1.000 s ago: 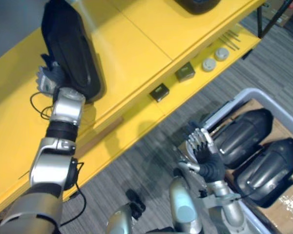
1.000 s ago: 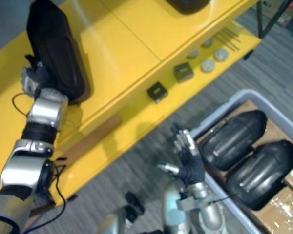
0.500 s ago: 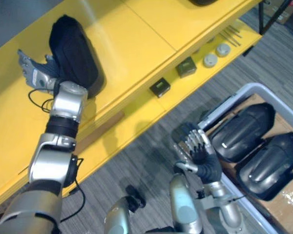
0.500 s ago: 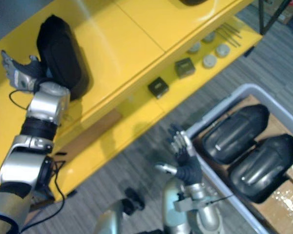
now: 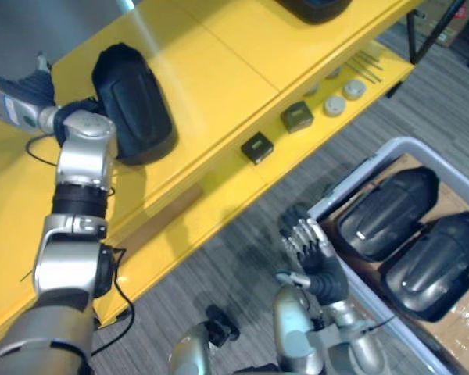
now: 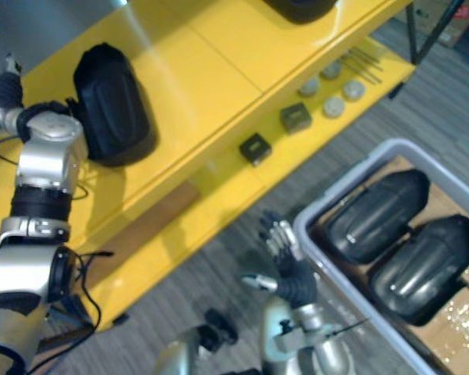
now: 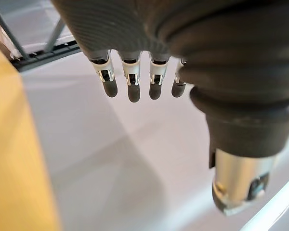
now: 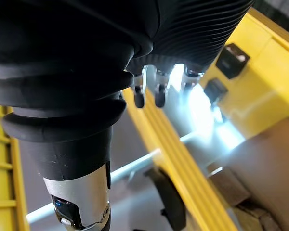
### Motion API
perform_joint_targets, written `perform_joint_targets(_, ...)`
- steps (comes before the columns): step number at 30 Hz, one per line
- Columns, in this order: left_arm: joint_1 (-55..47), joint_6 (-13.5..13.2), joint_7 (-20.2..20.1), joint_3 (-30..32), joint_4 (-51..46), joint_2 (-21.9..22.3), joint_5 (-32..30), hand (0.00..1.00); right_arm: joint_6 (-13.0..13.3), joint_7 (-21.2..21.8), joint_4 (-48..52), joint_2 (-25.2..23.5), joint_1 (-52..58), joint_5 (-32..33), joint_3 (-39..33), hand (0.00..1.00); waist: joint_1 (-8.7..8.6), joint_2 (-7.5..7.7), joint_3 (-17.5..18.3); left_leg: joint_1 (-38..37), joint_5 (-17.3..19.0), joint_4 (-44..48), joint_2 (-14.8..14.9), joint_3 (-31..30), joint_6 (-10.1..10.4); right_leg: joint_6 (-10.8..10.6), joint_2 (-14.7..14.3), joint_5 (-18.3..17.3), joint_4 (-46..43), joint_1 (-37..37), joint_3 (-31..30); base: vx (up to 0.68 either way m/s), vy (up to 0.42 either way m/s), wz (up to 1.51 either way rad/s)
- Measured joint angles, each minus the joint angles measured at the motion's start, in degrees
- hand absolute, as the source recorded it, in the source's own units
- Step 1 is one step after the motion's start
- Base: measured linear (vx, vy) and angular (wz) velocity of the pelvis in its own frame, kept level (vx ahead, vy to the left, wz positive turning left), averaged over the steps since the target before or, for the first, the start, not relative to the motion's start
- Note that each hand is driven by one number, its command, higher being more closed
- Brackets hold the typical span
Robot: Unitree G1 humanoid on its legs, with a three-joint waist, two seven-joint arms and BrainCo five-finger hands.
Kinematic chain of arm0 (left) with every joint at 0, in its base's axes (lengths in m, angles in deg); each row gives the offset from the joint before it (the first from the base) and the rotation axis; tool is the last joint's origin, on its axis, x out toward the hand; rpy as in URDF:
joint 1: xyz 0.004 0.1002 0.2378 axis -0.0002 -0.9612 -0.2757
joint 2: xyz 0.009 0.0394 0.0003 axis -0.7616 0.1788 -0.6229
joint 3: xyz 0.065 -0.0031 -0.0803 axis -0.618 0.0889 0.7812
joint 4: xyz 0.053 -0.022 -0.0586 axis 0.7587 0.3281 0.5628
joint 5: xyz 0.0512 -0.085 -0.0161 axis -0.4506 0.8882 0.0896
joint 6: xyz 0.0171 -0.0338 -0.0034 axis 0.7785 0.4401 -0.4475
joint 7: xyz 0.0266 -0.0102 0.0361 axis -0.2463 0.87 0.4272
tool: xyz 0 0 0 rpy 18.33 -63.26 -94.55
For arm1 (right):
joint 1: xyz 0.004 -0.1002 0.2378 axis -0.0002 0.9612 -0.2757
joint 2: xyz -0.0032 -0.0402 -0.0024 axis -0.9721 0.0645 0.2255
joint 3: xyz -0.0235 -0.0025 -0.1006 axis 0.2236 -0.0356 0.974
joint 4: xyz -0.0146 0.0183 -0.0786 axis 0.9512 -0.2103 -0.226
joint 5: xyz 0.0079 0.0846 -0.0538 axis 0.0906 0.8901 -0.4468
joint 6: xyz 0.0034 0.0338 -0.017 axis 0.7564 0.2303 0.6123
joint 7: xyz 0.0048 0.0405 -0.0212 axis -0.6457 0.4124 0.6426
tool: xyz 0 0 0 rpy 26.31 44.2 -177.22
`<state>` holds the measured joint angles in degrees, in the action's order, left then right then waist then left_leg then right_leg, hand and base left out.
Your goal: Walk over and take plastic housings, then place them on the shelf
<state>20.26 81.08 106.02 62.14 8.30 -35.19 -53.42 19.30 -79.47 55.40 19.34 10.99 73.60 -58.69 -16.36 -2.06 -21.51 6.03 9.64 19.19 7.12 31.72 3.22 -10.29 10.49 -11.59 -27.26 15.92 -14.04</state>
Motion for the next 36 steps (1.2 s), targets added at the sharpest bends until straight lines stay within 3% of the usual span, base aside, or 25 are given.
perform_joint_targets(1,-0.01,-1.24,0.04,0.04,0.0,-0.2,0.67,0.0,0.51,0.22,-0.01,-0.09,0.14,-0.98,-0.18,0.0,0.0,-0.02,0.27,-0.75,-0.18,-0.75,-0.24,-0.08,0.07,-0.01,0.13,0.0,0.32,-0.65,0.11,0.04,0.006,0.13)
perform_joint_targets(2,-0.07,-5.3,0.07,0.53,-0.02,-0.35,1.0,0.0,2.34,0.92,-0.04,-0.05,0.09,-2.68,-0.83,0.0,-0.13,-0.4,1.71,-1.71,-0.6,-1.89,-0.69,-0.61,0.14,-0.06,0.43,0.03,1.41,-2.05,0.84,0.03,0.005,0.11)
perform_joint_targets(4,-1.21,-10.47,-0.24,0.52,-1.7,-0.98,0.71,0.0,3.59,2.9,-0.35,-0.01,-1.31,-3.06,-3.08,0.0,-0.37,-0.6,3.95,-2.21,-1.38,-3.41,-1.24,-1.6,0.09,-0.24,0.5,0.18,2.85,-3.29,1.99,0.03,-0.006,0.21)
perform_joint_targets(6,-5.1,-13.89,-1.51,0.93,-4.87,-2.22,-0.24,0.0,3.7,4.92,-1.62,0.29,-3.91,-3.01,-6.63,0.0,-0.31,-0.91,5.56,-3.01,-2.39,-5.06,-1.76,-3.08,0.05,-0.23,0.69,0.62,4.33,-4.83,3.1,0.03,-0.015,0.27)
perform_joint_targets(9,-21.36,-19.42,-3.02,6.13,-11.57,-1.95,-2.14,0.0,3.22,6.23,-8.35,3.2,-10.47,-1.66,-11.69,0.0,0.32,-1.79,7.63,-4.9,-3.46,-7.31,-2.06,-5.81,0.28,-0.11,0.99,0.87,7.01,-8.87,6.14,0.01,-0.018,0.37)
perform_joint_targets(10,-27.25,-20.46,-3.29,7.94,-13.52,-1.26,-2.07,0.0,2.99,6.31,-10.94,3.97,-12.34,-0.54,-12.85,0.0,1.13,-2.0,8.1,-5.25,-3.97,-7.83,-2.18,-6.69,0.29,-0.04,1.02,0.98,7.64,-9.78,7.06,0.02,-0.035,0.51)
perform_joint_targets(11,-36.79,-21.98,-3.61,11.93,-17.88,1.65,-2.12,0.0,2.78,5.97,-14.41,4.89,-14.96,0.71,-14.97,0.0,3.26,-2.3,8.99,-5.04,-4.58,-8.43,-2.18,-8.14,0.32,0.09,1.09,1.15,8.44,-10.69,8.67,0.01,-0.031,0.49)
perform_joint_targets(14,-51.14,-23.69,-3.41,17.3,-25.2,8.3,-4.47,0.0,1.29,5.57,-17.79,5.42,-18.77,2.86,-18.16,0.0,7.31,-2.29,9.83,-4.99,-5.57,-9.36,-2.45,-11.57,0.46,0.33,1.13,2.01,11.36,-13.82,12.42,0.0,-0.028,0.61)
perform_joint_targets(16,-60.39,-23.64,-5.3,20.22,-27.9,12.38,-6.01,0.0,-0.83,4.79,-19.04,5.05,-22.17,3.68,-20.04,0.0,10.59,-1.57,10.87,-4.85,-5.97,-9.53,-2.72,-14.94,0.52,0.51,1.27,2.27,13.99,-16.76,16.01,-0.02,-0.023,0.79)
perform_joint_targets(19,-69.28,-22.48,-11.31,23.92,-26.45,15.08,-5.28,0.0,-4.98,4.22,-22.26,4.02,-28.87,3.36,-19.95,0.0,14.31,-0.64,13.08,-3.49,-6.41,-9.12,-3.02,-19.19,0.56,0.94,1.15,3.34,17.03,-20.08,20.77,0.01,-0.023,0.7)
perform_joint_targets(21,-73.09,-21.27,-18.87,24.98,-24.34,17.56,-4.82,0.0,-8.95,2.88,-25.11,3.46,-33.85,3.15,-19.77,0.0,16.52,-0.59,13.17,-2.45,-6.52,-8.26,-3.01,-21.41,0.52,1.25,0.61,5.0,19.39,-22.07,22.82,0.0,0.005,0.59)
perform_joint_targets(23,-75.13,-21.23,-22.67,24.59,-22.17,19.67,-3.96,0.0,-10.74,1.71,-27.37,2.42,-36.56,3.16,-19.79,0.0,17.37,-0.58,13.27,-1.31,-6.65,-7.53,-3.19,-23.03,0.41,1.31,0.42,5.74,20.36,-22.89,24.57,-0.04,0.019,0.4)
perform_joint_targets(25,-76.88,-21.45,-28.01,24.01,-11.88,23.93,-0.9,0.0,-11.91,-0.15,-33.48,-0.76,-41.47,3.0,-18.95,0.0,18.89,-0.54,13.37,-0.91,-6.7,-7.4,-3.35,-24.35,0.37,1.39,0.44,5.93,21.47,-23.96,25.38,-0.06,0.019,0.28)
perform_joint_targets(28,-78.87,-23.0,-32.33,23.44,-1.99,29.05,-0.58,0.0,-12.21,-2.57,-38.73,-3.36,-46.55,1.34,-16.02,0.0,20.63,-0.22,13.33,-0.72,-7.42,-7.71,-3.56,-25.77,0.78,2.21,0.24,5.52,21.86,-24.49,26.87,-0.07,-0.006,0.24)
perform_joint_targets(31,-79.73,-23.73,-35.53,23.36,2.97,29.89,1.34,0.0,-12.58,-3.74,-41.64,-5.73,-51.16,1.29,-13.33,0.0,22.27,-0.12,13.25,-0.72,-8.29,-8.12,-3.45,-26.77,0.87,2.74,-0.27,5.17,21.78,-24.96,27.96,-0.06,-0.024,0.17)
perform_joint_targets(36,-80.16,-23.85,-40.32,23.53,6.27,29.88,3.71,0.0,-16.63,-8.61,-50.47,-10.88,-59.89,-0.34,-11.91,0.0,23.86,-0.04,12.81,-1.2,-11.22,-11.38,-3.11,-28.39,1.28,3.13,-0.65,5.32,21.81,-24.84,29.38,-0.04,-0.031,0.16)
